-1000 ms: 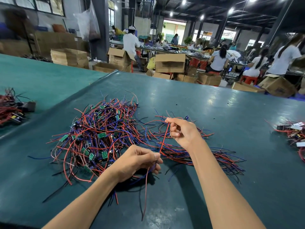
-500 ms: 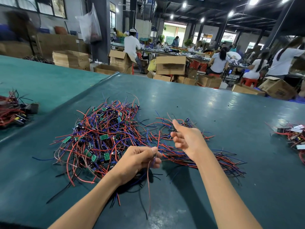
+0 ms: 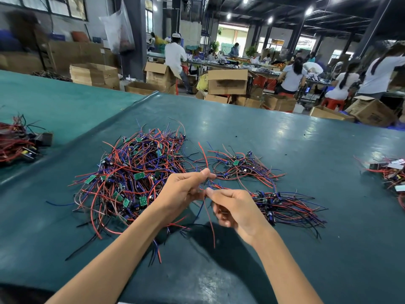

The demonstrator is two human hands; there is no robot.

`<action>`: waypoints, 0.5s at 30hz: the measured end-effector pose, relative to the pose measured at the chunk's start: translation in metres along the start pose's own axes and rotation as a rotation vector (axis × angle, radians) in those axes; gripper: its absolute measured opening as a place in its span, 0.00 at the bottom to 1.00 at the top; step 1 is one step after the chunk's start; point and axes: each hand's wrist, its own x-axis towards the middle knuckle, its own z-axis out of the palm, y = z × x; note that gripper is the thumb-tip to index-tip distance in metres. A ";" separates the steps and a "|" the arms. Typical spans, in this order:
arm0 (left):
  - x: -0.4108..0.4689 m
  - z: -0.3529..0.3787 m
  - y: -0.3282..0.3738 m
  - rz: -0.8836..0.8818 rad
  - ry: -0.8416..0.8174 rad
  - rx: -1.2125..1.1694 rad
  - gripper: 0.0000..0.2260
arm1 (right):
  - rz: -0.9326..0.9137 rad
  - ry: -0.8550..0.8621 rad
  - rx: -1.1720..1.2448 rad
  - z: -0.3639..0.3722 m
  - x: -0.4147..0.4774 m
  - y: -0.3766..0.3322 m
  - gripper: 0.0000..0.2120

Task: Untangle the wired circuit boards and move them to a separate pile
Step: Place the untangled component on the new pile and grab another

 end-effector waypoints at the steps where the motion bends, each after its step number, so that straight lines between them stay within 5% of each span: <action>1: 0.002 0.001 0.001 -0.011 -0.018 -0.024 0.15 | 0.008 -0.019 0.027 0.001 0.002 -0.001 0.11; 6: 0.006 0.008 0.001 -0.032 -0.078 -0.097 0.16 | -0.028 -0.073 0.179 0.003 0.009 -0.003 0.13; 15: 0.012 0.003 0.001 -0.074 0.010 0.035 0.16 | -0.033 0.109 0.092 0.013 0.001 0.006 0.12</action>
